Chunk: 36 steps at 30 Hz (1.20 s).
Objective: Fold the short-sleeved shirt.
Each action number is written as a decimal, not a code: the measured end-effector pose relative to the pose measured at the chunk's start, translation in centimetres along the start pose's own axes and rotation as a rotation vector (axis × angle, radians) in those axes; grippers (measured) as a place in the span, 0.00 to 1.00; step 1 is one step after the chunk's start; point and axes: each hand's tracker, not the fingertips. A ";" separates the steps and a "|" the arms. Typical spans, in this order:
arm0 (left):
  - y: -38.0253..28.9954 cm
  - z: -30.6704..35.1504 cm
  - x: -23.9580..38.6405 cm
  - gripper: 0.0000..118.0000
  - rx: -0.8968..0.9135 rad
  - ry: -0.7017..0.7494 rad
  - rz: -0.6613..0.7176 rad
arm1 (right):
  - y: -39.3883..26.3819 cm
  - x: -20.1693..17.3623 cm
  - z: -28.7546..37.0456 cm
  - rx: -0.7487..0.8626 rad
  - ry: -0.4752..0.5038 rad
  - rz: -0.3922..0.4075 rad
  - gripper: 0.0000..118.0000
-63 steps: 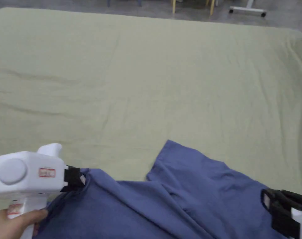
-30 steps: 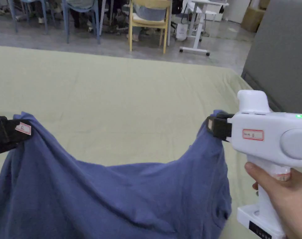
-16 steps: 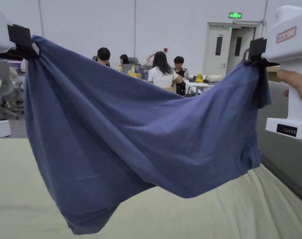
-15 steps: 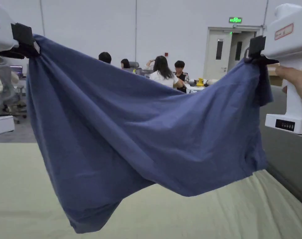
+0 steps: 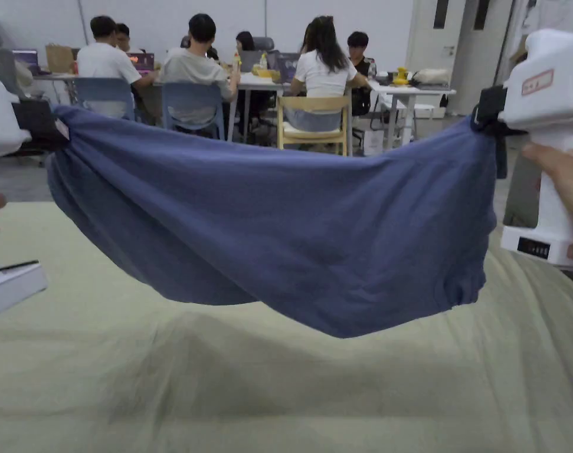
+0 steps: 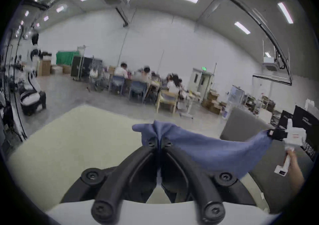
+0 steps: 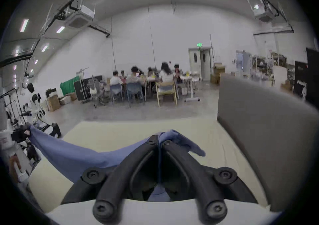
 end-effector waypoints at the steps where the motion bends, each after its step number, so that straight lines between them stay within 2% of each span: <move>1: -3.0 -0.9 -0.7 0.00 -0.057 -0.006 0.019 | -3.4 0.5 -1.3 -0.047 0.007 -0.022 0.03; 3: -9.4 -2.8 -2.0 0.00 -0.176 -0.005 0.045 | -10.4 1.8 -3.9 -0.162 -0.007 -0.048 0.03; 7: -20.9 -5.0 -3.6 0.00 -0.382 0.080 0.079 | -23.3 3.3 -7.1 -0.426 -0.059 -0.032 0.03; 10: -26.2 -5.3 -4.5 0.00 -0.489 0.079 0.133 | -28.9 4.3 -7.1 -0.475 -0.054 -0.115 0.03; 16: -27.8 -2.6 -5.2 0.00 -0.464 0.076 0.172 | -31.9 5.4 -4.9 -0.450 -0.021 -0.081 0.03; 22: -26.5 4.9 -5.2 0.00 -0.393 0.005 0.168 | -32.2 5.8 3.6 -0.363 0.035 -0.089 0.03; 27: -27.2 13.3 -4.8 0.00 -0.385 -0.019 0.150 | -34.4 5.5 12.4 -0.355 0.050 -0.049 0.03; 32: -32.0 20.1 -4.2 0.00 -0.502 0.025 0.097 | -39.6 5.8 20.7 -0.451 0.032 -0.039 0.03; 34: -34.6 21.5 -3.9 0.00 -0.566 0.053 0.064 | -42.0 5.9 23.0 -0.525 0.012 -0.011 0.03; 36: -36.7 21.8 -4.0 0.00 -0.634 0.068 0.055 | -44.3 6.4 24.0 -0.588 0.001 -0.031 0.03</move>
